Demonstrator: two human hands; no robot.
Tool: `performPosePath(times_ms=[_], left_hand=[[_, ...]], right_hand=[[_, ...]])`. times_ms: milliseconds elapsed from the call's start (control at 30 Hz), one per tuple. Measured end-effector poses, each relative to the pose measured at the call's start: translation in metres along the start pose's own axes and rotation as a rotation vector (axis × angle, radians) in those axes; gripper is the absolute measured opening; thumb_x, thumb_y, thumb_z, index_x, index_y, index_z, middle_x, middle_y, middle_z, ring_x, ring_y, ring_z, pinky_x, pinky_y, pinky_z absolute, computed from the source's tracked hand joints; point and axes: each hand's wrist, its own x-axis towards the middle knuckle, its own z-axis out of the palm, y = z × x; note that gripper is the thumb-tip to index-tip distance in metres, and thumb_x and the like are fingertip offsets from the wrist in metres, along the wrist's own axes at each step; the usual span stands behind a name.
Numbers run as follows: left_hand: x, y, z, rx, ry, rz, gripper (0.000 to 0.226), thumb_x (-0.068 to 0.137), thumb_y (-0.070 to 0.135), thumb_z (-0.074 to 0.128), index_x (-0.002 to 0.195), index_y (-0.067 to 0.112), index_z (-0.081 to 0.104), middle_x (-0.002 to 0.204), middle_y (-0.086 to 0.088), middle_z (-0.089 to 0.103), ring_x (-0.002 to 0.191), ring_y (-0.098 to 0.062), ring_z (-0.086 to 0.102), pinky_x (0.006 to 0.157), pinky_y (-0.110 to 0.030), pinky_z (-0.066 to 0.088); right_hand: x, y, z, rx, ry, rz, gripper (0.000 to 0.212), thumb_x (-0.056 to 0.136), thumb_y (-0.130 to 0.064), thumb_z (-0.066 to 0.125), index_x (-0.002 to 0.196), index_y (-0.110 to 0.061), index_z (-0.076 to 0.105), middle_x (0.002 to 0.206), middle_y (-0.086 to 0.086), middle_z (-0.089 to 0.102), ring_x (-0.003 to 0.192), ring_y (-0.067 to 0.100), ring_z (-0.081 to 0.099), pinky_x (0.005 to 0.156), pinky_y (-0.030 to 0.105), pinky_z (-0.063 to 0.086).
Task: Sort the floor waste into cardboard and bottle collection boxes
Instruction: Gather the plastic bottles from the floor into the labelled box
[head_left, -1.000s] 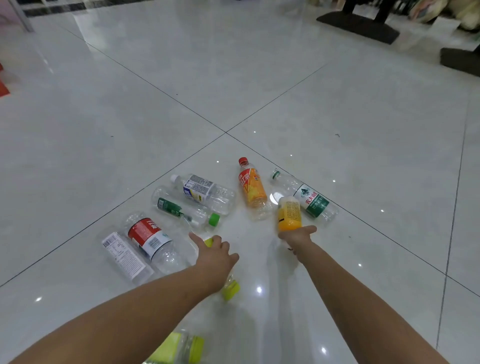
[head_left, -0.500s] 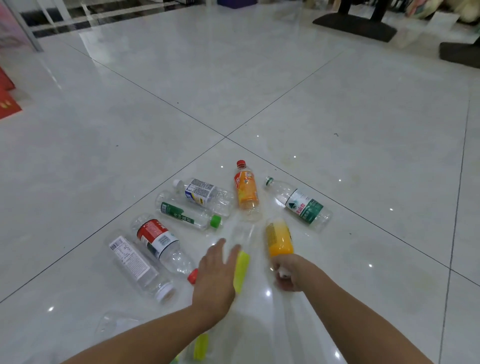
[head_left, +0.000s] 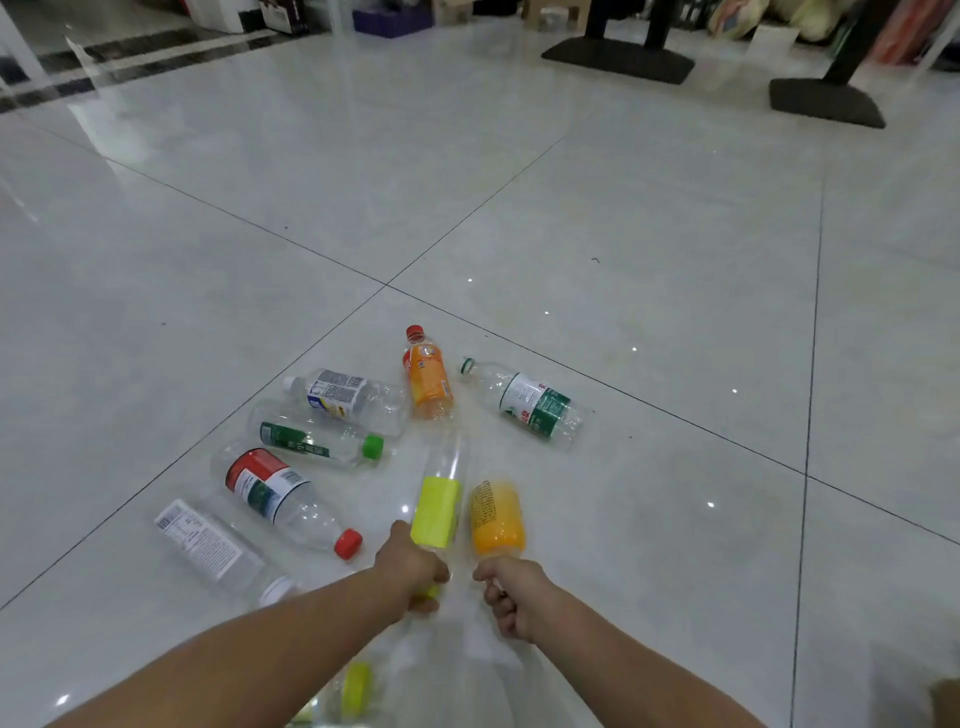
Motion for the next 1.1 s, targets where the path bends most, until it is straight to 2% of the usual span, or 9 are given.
performPosePath(times_ms=[100,200,300,433,733,867,967,1033,1100], left_hand=[[-0.013,0.035,0.015,-0.055,-0.132,0.006,0.045,0.079,-0.004,0.067,0.112,0.012,0.040,0.097,-0.014,0.049,0.075,-0.027,0.056,0.042,-0.028,0.051],[-0.029,0.077,0.046,-0.015,-0.248,0.096,0.045,0.080,-0.004,0.063,0.112,0.017,0.039,0.099,-0.020,0.052,0.067,-0.027,0.053,0.046,-0.026,0.046],[-0.057,0.116,0.091,0.094,-0.351,0.187,0.046,0.081,-0.006,0.058,0.114,0.019,0.037,0.092,-0.017,0.049,0.058,-0.020,0.045,0.047,-0.022,0.036],[-0.099,0.154,0.146,0.304,-0.483,0.321,0.050,0.081,-0.007,0.056,0.116,0.024,0.037,0.091,-0.016,0.050,0.054,-0.019,0.043,0.046,-0.021,0.032],[-0.211,0.212,0.249,0.510,-0.770,0.748,0.061,0.081,-0.007,0.056,0.128,0.027,0.036,0.083,-0.005,0.050,0.058,-0.016,0.043,0.048,-0.021,0.030],[-0.265,0.215,0.305,0.497,-0.889,0.902,0.063,0.080,-0.006,0.057,0.128,0.029,0.035,0.089,-0.003,0.051,0.063,-0.016,0.045,0.047,-0.020,0.032],[-0.301,0.195,0.337,0.544,-1.002,0.977,0.063,0.080,-0.002,0.061,0.128,0.029,0.035,0.093,-0.005,0.052,0.065,-0.015,0.046,0.047,-0.020,0.033],[-0.321,0.174,0.356,0.573,-1.021,1.043,0.063,0.076,0.008,0.066,0.128,0.031,0.038,0.100,-0.004,0.049,0.074,-0.017,0.053,0.055,-0.025,0.047],[-0.339,0.153,0.378,0.701,-1.001,1.168,0.063,0.071,0.027,0.062,0.130,0.030,0.039,0.109,-0.005,0.055,0.097,-0.026,0.059,0.082,-0.037,0.052]], right_hand=[[-0.011,-0.010,-0.015,0.208,0.057,-0.076,0.018,0.082,-0.005,0.055,0.071,-0.014,0.044,0.038,0.000,0.036,0.022,0.009,0.019,0.035,0.006,0.018],[-0.033,-0.020,-0.042,0.443,0.140,-0.129,0.017,0.082,-0.003,0.054,0.069,-0.011,0.047,0.046,0.003,0.040,0.022,0.010,0.022,0.034,0.009,0.019],[-0.061,-0.025,-0.081,0.704,0.255,-0.168,0.021,0.081,-0.001,0.053,0.064,-0.010,0.045,0.050,0.004,0.040,0.032,0.012,0.027,0.037,0.015,0.021],[-0.093,-0.030,-0.142,1.046,0.420,-0.211,0.021,0.079,0.000,0.053,0.062,-0.009,0.045,0.053,0.007,0.041,0.044,0.016,0.032,0.043,0.021,0.025],[-0.192,-0.006,-0.277,1.362,0.665,-0.366,0.020,0.081,-0.010,0.054,0.064,-0.013,0.044,0.054,0.001,0.040,0.046,0.015,0.030,0.044,0.023,0.024],[-0.237,0.030,-0.320,1.452,0.745,-0.457,0.020,0.081,-0.012,0.053,0.064,-0.017,0.043,0.043,-0.004,0.040,0.029,0.009,0.030,0.035,0.014,0.024],[-0.263,0.072,-0.341,1.539,0.890,-0.473,0.018,0.082,-0.009,0.053,0.067,-0.016,0.045,0.051,-0.002,0.039,0.023,0.007,0.028,0.033,0.011,0.024],[-0.271,0.102,-0.353,1.655,0.973,-0.516,0.020,0.082,-0.003,0.054,0.069,-0.014,0.044,0.055,0.003,0.042,0.018,0.007,0.033,0.030,0.010,0.030],[-0.264,0.139,-0.362,1.621,0.992,-0.568,0.018,0.086,-0.007,0.053,0.073,-0.018,0.044,0.056,0.004,0.050,0.030,0.009,0.047,0.033,0.016,0.041]])
